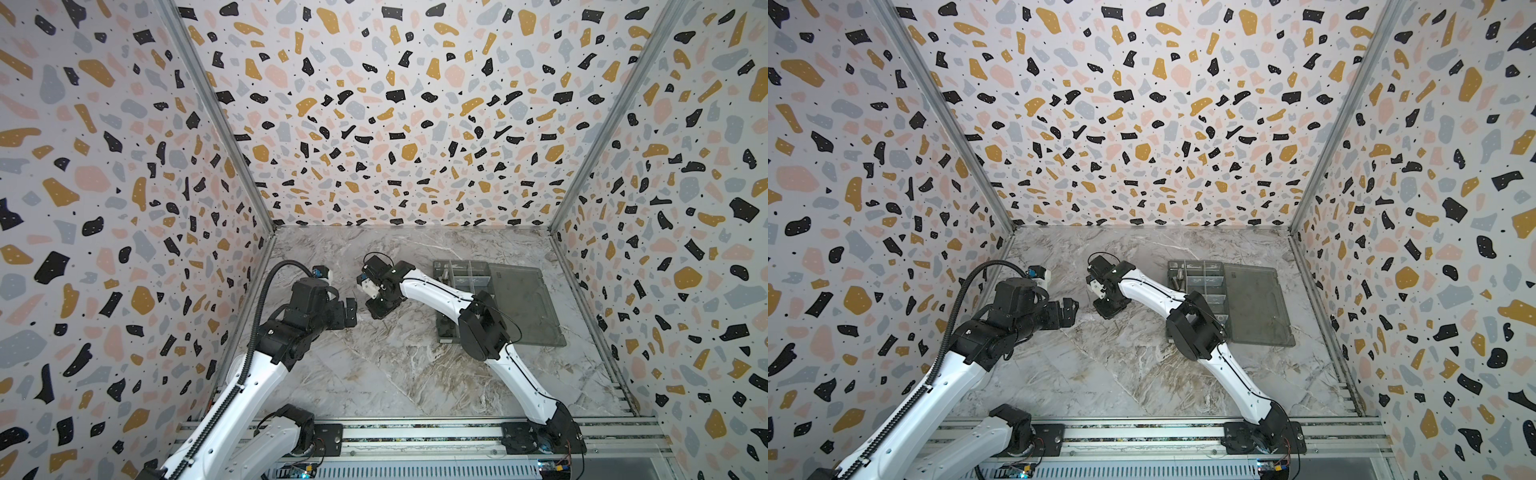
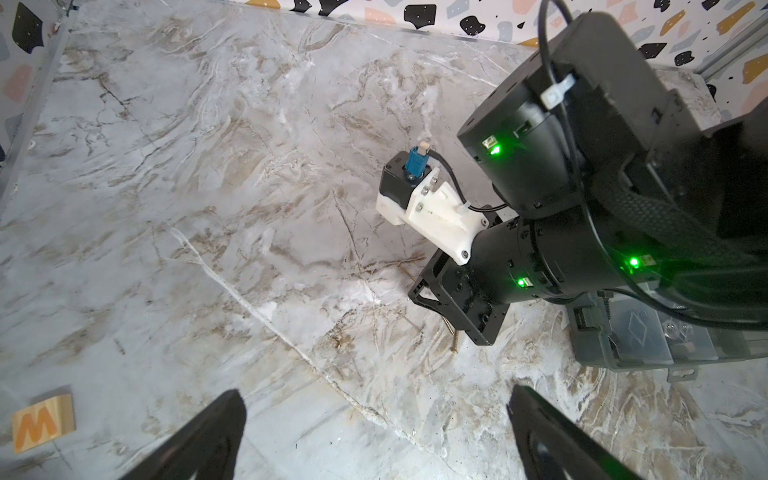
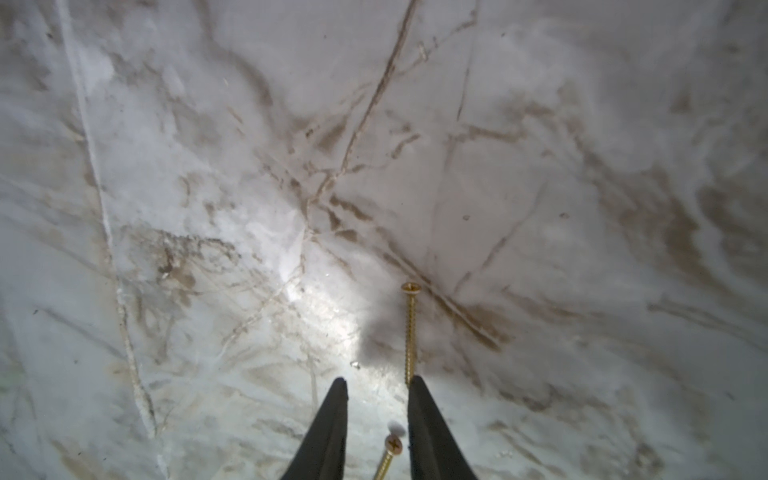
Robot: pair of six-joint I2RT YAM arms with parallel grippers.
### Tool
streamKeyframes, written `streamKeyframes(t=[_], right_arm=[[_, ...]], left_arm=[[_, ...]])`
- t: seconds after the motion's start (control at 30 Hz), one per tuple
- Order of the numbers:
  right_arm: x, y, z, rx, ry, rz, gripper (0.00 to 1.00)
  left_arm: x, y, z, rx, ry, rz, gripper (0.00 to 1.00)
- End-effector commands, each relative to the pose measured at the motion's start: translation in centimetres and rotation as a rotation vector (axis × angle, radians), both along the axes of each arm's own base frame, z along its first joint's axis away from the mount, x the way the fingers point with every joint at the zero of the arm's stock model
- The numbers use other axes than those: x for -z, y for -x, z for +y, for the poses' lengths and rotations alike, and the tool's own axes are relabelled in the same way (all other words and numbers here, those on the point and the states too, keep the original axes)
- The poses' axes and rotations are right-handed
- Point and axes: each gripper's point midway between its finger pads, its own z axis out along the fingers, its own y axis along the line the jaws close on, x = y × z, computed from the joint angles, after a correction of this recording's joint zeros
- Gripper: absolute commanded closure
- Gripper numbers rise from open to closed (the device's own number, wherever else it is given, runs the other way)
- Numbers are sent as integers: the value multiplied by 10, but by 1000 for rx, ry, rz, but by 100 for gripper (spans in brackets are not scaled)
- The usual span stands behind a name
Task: Sort the screws and nuts into containers
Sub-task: 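Move the right gripper to another brass screw on the table and grasp it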
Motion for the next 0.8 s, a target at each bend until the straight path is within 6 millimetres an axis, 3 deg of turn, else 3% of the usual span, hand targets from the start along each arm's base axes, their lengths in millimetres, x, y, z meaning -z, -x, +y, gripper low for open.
streamKeyframes(t=[0.0, 0.23, 0.63, 0.77], right_arm=[[-6, -9, 3, 2, 7, -51, 72], [5, -8, 1, 1, 35, -49, 72], [30, 19, -2, -53, 109, -3, 99], [24, 21, -3, -50, 106, -1, 100]], left_arm=[[-8, -2, 4, 1, -19, -26, 0], [-9, -2, 4, 4, -25, -27, 0], [-8, 0, 6, 0, -28, -30, 0], [-9, 1, 6, -1, -28, -32, 0]])
